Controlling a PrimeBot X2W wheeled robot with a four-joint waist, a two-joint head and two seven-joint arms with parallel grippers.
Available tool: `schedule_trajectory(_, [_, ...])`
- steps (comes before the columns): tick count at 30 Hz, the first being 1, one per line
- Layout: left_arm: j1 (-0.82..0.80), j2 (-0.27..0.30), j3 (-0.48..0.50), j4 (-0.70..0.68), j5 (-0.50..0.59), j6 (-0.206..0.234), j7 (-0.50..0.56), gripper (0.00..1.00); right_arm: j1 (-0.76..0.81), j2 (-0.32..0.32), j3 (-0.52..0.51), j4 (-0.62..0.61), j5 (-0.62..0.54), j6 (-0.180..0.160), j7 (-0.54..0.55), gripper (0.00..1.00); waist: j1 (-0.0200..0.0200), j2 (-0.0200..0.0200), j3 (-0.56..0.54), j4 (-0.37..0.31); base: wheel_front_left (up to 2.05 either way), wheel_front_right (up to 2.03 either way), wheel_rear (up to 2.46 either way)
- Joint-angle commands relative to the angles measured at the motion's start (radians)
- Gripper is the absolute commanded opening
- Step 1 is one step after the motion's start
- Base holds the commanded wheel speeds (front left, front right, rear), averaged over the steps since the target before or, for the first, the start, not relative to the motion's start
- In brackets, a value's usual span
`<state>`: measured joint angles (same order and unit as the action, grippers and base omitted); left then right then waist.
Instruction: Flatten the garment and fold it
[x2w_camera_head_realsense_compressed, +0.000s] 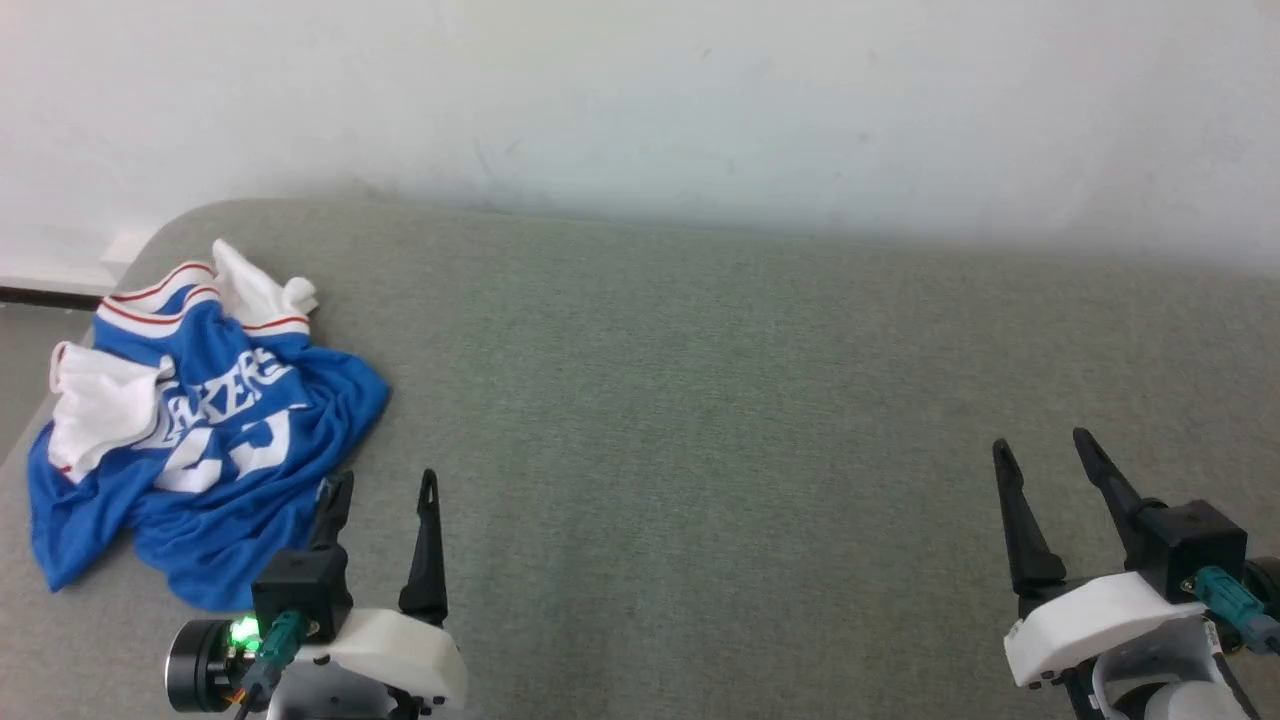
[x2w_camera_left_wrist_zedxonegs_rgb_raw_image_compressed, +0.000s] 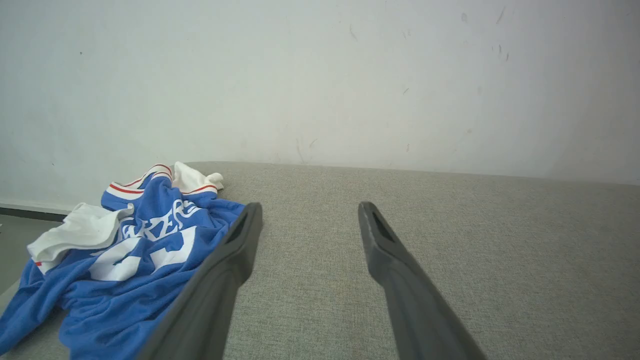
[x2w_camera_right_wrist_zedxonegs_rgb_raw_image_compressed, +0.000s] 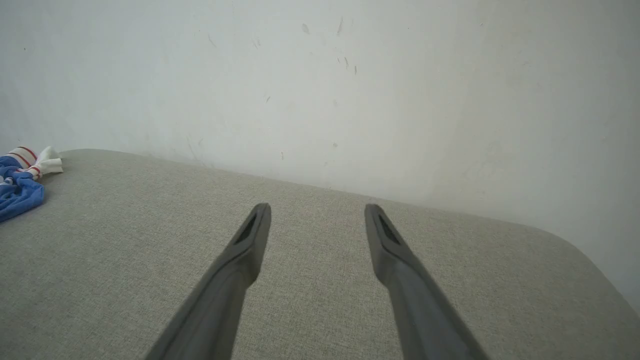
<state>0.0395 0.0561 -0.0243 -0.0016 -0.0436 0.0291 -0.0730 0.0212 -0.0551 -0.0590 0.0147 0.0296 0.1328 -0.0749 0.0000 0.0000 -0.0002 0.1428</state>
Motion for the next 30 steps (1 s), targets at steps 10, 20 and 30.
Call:
schedule_trajectory(10, [0.022,-0.002,-0.001,0.003,-0.016,0.017,-0.030,1.00,-0.012,0.002,0.022,0.015,0.007,-0.001,-0.023,1.00,0.0000,0.0000,-0.007,0.096,0.00,0.00,0.00])
schedule_trajectory(20, [0.033,-0.002,-0.004,0.009,-0.027,0.026,-0.051,1.00,-0.015,0.002,0.074,0.032,0.017,-0.001,-0.033,1.00,0.0000,0.0000,-0.015,0.186,-0.01,-0.01,-0.01])
schedule_trajectory(30, [0.050,-0.003,-0.022,0.018,-0.032,0.039,-0.072,1.00,-0.013,0.003,0.104,0.046,0.023,-0.001,-0.054,1.00,0.0000,0.0000,-0.022,0.246,-0.18,-0.18,-0.18])
